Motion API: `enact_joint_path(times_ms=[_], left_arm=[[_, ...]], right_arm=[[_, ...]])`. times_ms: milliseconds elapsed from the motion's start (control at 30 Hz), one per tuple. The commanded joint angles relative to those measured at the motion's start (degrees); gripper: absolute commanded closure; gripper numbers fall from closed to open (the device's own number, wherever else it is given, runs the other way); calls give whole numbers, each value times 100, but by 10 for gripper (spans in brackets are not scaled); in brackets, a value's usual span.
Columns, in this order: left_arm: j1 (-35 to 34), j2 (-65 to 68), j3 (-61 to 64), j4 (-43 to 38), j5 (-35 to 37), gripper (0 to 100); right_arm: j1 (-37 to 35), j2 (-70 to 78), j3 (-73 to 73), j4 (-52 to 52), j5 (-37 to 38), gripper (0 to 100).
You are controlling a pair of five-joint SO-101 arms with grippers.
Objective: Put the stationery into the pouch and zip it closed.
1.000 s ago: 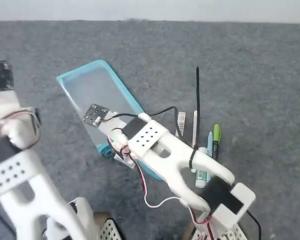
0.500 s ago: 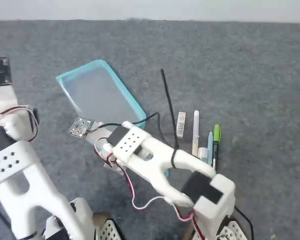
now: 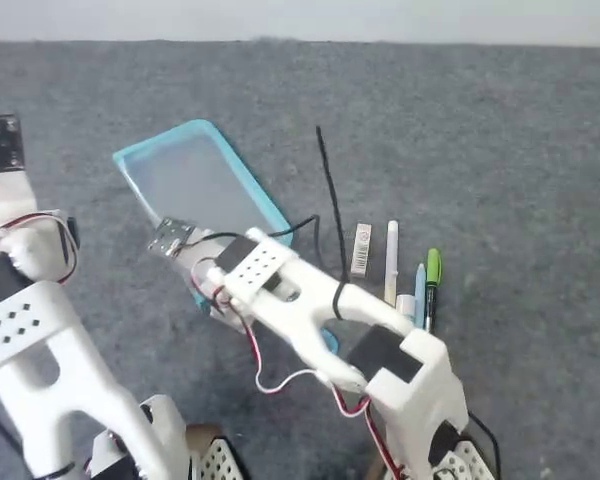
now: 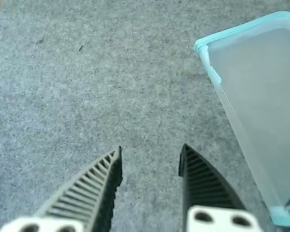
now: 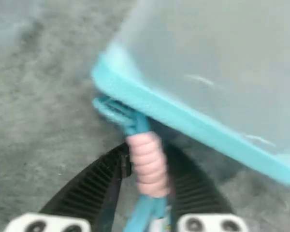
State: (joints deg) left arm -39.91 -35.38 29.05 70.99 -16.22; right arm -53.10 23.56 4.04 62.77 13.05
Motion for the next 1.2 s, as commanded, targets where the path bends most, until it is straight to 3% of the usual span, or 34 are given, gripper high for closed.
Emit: enact_joint_path(times_ms=[0, 167, 400, 667, 1000, 1167], left_arm=[[0, -9, -163, -18, -44, 819], [387, -9, -180, 97, -132, 816], [1538, -9, -136, 422, -255, 815], [3033, -53, -48, 774, 44, 759], [4044, -2989, 1358, 659, 88, 720], [4220, -3165, 1587, 501, 299, 719]], right_arm=[[356, -145, -378, 268, 35, 995], [1244, -567, -809, 1147, -123, 991], [2229, -2264, -668, 1341, -299, 991], [2237, -4110, 352, 901, -290, 992], [1798, -5015, 1073, 418, -281, 992], [1393, -5182, 1055, 514, -273, 992]])
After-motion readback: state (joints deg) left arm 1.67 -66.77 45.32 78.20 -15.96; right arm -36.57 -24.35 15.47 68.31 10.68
